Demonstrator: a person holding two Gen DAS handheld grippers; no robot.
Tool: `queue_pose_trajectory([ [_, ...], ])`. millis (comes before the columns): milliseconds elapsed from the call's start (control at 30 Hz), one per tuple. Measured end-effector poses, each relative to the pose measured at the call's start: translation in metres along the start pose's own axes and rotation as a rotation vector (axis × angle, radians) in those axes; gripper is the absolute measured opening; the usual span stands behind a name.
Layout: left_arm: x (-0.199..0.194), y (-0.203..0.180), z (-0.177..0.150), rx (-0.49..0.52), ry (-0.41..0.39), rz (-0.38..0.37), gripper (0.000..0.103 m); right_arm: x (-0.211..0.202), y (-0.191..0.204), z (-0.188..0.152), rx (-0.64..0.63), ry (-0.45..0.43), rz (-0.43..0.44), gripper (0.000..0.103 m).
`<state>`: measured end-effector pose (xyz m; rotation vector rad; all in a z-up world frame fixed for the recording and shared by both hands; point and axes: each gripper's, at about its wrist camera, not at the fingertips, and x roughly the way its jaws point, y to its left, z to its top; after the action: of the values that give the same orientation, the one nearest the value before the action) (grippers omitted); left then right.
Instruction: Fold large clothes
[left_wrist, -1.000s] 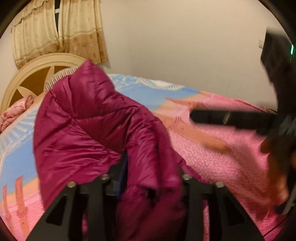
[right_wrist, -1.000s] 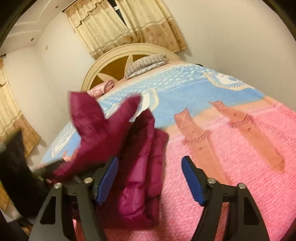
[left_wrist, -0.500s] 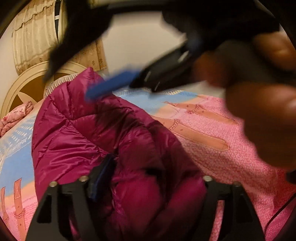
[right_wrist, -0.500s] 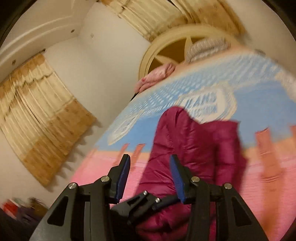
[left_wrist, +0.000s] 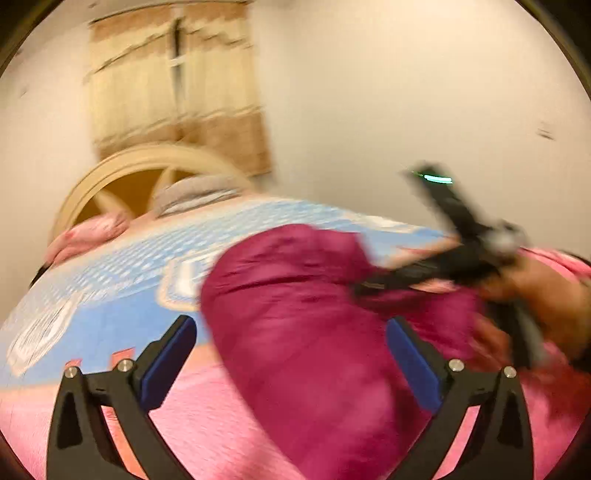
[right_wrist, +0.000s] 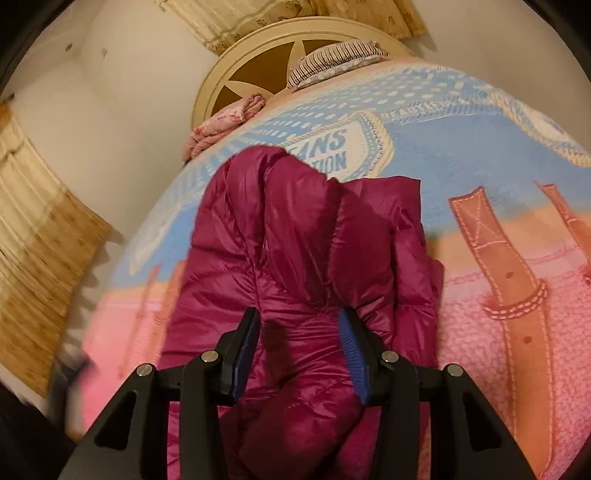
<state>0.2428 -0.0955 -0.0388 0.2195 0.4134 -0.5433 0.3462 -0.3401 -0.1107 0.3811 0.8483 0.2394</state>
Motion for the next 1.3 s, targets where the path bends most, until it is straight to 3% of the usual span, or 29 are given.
queue_pose_trajectory([
  [67, 0.035, 0.015, -0.002, -0.081, 0.091, 0.079, 0.103, -0.007, 0.0, -0.003, 0.004, -0.02, -0.07, 0.045],
  [133, 0.059, 0.019, -0.013, -0.139, 0.162, 0.098, 0.103, -0.017, 0.007, -0.002, 0.012, -0.057, -0.209, 0.045],
  [200, 0.072, 0.012, -0.022, -0.186, 0.182, 0.08, 0.103, -0.037, 0.022, 0.001, 0.005, -0.124, -0.358, 0.046],
  [267, 0.076, 0.002, -0.021, -0.197, 0.179, 0.086, 0.103, -0.056, 0.042, 0.005, 0.001, -0.203, -0.389, 0.046],
  [367, 0.074, -0.007, -0.018, -0.184, 0.186, 0.081, 0.103, -0.069, 0.072, 0.01, 0.004, -0.257, -0.308, 0.046],
  [500, 0.071, 0.006, -0.009, -0.206, 0.198, 0.085, 0.103, -0.059, 0.076, 0.016, 0.066, -0.319, -0.219, 0.046],
  [633, 0.078, 0.018, 0.023, -0.235, 0.133, 0.136, 0.103, -0.021, 0.041, 0.02, 0.136, -0.284, -0.256, 0.047],
  [667, 0.084, 0.019, 0.032, -0.232, 0.133, 0.158, 0.103, -0.01, 0.035, 0.016, 0.118, -0.279, -0.31, 0.047],
  [767, 0.115, 0.022, 0.042, -0.258, 0.181, 0.193, 0.103, 0.003, 0.013, 0.003, 0.141, -0.268, -0.36, 0.047],
  [867, 0.141, 0.018, 0.037, -0.283, 0.228, 0.186, 0.103, 0.005, -0.007, -0.007, 0.172, -0.269, -0.363, 0.051],
  [967, 0.162, 0.004, 0.024, -0.225, 0.293, 0.217, 0.103, 0.009, -0.019, -0.012, 0.166, -0.264, -0.36, 0.054],
  [1300, 0.18, 0.004, 0.005, -0.236, 0.356, 0.193, 0.103, 0.027, -0.035, -0.016, 0.163, -0.221, -0.326, 0.056],
])
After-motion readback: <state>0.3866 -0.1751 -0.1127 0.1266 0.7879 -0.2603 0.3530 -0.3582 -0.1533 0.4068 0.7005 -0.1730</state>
